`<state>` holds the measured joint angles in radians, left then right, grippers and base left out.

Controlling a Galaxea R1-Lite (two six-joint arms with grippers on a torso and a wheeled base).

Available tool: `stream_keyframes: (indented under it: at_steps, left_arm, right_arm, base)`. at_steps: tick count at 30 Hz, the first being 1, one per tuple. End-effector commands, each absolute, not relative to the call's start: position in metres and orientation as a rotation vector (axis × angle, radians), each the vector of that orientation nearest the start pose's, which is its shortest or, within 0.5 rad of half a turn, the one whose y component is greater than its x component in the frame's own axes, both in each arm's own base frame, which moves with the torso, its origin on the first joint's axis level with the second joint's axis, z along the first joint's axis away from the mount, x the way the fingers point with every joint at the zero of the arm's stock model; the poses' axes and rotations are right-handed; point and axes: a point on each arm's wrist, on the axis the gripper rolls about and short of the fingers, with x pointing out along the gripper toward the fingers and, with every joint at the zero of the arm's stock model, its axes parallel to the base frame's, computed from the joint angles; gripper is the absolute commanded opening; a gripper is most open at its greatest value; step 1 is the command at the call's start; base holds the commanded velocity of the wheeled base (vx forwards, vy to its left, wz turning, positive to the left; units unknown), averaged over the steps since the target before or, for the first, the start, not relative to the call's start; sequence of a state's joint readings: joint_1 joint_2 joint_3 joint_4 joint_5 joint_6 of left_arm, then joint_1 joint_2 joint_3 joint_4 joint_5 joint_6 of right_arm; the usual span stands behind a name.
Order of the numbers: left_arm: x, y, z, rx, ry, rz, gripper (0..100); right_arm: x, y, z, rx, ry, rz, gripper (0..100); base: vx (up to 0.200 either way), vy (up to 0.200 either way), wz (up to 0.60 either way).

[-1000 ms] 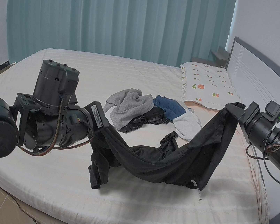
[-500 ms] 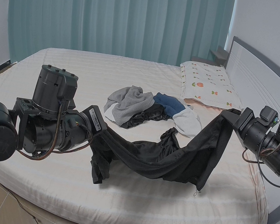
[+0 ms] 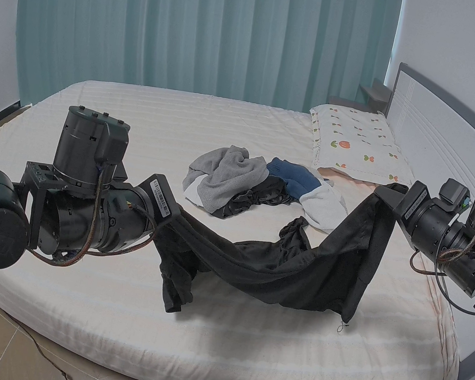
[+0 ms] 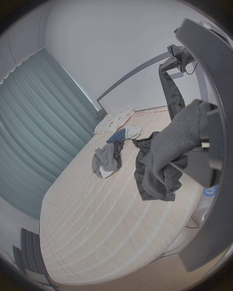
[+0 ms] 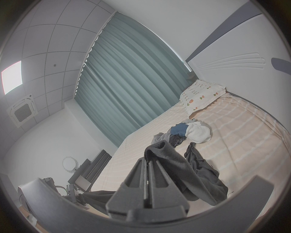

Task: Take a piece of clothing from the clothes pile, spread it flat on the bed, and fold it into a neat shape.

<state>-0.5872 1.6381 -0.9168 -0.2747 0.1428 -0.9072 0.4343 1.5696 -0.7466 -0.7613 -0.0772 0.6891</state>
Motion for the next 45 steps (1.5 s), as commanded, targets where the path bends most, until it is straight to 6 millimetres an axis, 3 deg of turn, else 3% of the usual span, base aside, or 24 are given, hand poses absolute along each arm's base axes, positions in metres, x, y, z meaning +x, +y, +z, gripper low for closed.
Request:
stream_keyframes:
  at_steps: [1,10,26,45]
  left_arm:
    - [0.252,-0.157,0.199,-0.729,0.566,-0.201,0]
    - [0.252,-0.155,0.205,-0.734,0.545,-0.203,0]
    - [0.260,-0.146,0.218,-0.761,0.489,-0.190,0]
    - [0.262,-0.138,0.229,-0.778,0.444,-0.179,0]
  right_arm:
    - [0.256,0.118,0.215,0.661,0.169,0.280,0]
    - [0.260,0.118,0.219,0.662,0.154,0.257,0]
    - [0.289,0.128,0.224,0.625,0.054,0.077,0]
    - [0.285,0.120,0.234,0.622,-0.001,0.134,0]
  base:
    - [0.000,0.200,0.00]
    - [0.000,0.200,0.00]
    - [0.000,0.200,0.00]
    - [0.000,0.200,0.00]
